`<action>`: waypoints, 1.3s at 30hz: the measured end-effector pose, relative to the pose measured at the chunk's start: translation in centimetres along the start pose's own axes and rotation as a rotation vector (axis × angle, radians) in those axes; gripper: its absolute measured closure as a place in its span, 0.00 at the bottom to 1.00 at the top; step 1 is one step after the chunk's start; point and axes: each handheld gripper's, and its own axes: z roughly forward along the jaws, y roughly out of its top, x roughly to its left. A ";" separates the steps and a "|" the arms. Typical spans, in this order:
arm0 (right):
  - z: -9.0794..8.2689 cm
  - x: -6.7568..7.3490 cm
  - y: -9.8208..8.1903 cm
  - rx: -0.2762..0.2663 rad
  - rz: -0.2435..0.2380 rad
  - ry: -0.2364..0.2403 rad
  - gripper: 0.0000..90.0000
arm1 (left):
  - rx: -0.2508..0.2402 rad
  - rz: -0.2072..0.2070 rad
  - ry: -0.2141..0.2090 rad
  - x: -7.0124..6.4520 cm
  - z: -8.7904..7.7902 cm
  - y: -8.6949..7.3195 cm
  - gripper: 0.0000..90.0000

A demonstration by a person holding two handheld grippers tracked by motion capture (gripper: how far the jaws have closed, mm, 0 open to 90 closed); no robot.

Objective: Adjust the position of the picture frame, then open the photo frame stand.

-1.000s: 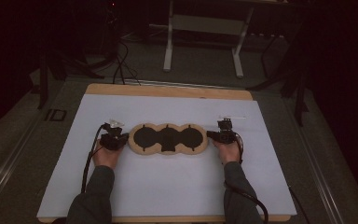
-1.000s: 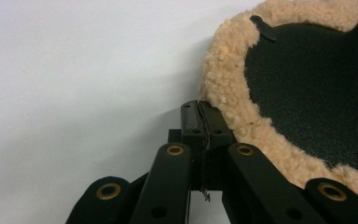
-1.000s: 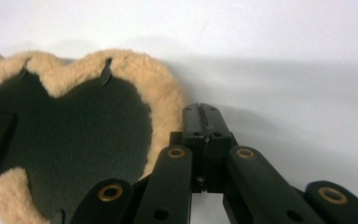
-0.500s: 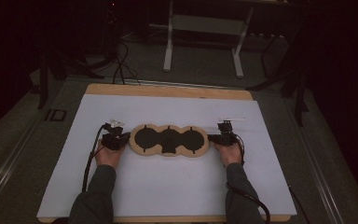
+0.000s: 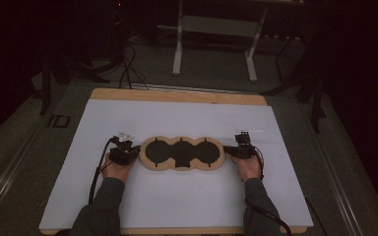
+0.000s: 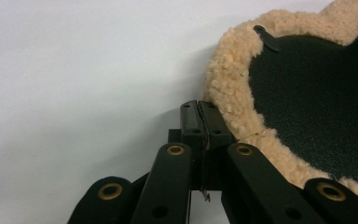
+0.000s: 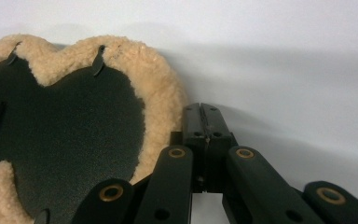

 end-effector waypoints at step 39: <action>-3.0 1.9 -1.6 -0.038 -0.289 -0.210 0.88 | -0.062 -0.042 -0.045 -0.2 -2.7 -0.4 0.80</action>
